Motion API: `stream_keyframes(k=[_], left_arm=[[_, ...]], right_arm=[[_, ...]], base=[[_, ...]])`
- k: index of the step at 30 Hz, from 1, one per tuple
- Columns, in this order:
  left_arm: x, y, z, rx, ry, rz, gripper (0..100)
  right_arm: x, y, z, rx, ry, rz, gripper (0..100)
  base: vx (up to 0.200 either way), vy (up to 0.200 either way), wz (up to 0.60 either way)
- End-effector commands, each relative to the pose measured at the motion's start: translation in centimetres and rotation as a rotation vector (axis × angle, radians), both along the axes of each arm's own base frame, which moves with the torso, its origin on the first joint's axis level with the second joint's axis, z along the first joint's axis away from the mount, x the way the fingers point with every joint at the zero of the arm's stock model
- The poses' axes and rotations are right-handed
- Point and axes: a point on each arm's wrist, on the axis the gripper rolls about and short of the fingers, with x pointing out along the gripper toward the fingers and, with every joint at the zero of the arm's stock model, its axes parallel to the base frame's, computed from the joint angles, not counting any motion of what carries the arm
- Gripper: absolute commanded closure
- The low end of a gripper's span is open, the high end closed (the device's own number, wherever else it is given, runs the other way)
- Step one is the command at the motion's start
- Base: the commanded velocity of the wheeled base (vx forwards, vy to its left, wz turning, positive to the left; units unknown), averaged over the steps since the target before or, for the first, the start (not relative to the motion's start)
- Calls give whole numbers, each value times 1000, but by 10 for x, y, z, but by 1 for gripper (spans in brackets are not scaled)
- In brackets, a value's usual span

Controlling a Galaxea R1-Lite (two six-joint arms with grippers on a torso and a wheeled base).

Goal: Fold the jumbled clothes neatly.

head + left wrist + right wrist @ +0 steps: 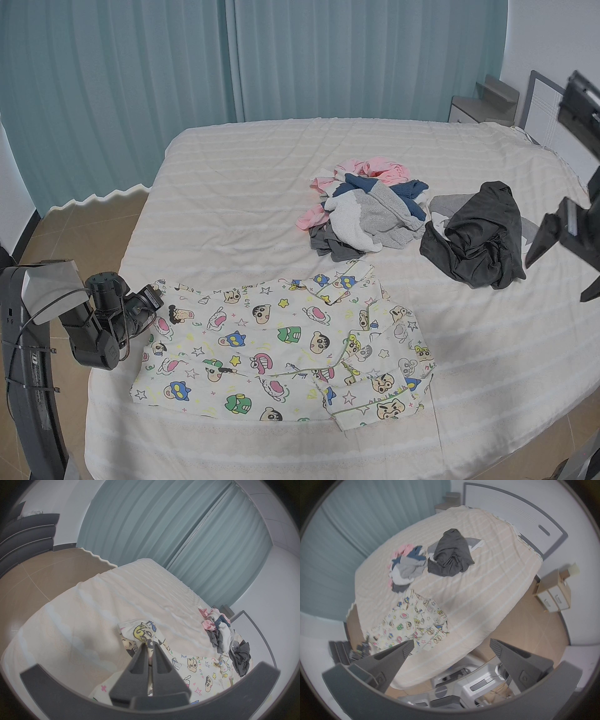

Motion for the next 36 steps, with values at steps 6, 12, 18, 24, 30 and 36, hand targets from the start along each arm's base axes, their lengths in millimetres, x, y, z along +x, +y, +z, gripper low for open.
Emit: stream_keyframes(k=[6,12,18,24,30,36], left_arm=[[2,0,-1,1,-2,-2,100],[2,-1,-3,1,2,-4,100],[1,-3,-3,0,5,-8,100],[2,-3,-6,2,10,-10,100],[1,-5,-7,4,17,-14,100],[0,-9,-9,5,23,-24,100]], right_arm=[[-133,-98,49,293,-340,-216,0],[-202,-121,55,441,-703,-268,0],[-181,-114,-15,357,-700,-261,0],[-138,-104,-131,145,-764,-28,0],[-122,-91,-214,248,-673,483,0],[-89,-78,-229,387,-392,671,0]], base=[[0,0,0],[0,0,0],[0,0,0],[0,0,0],[0,0,0],[0,0,0]])
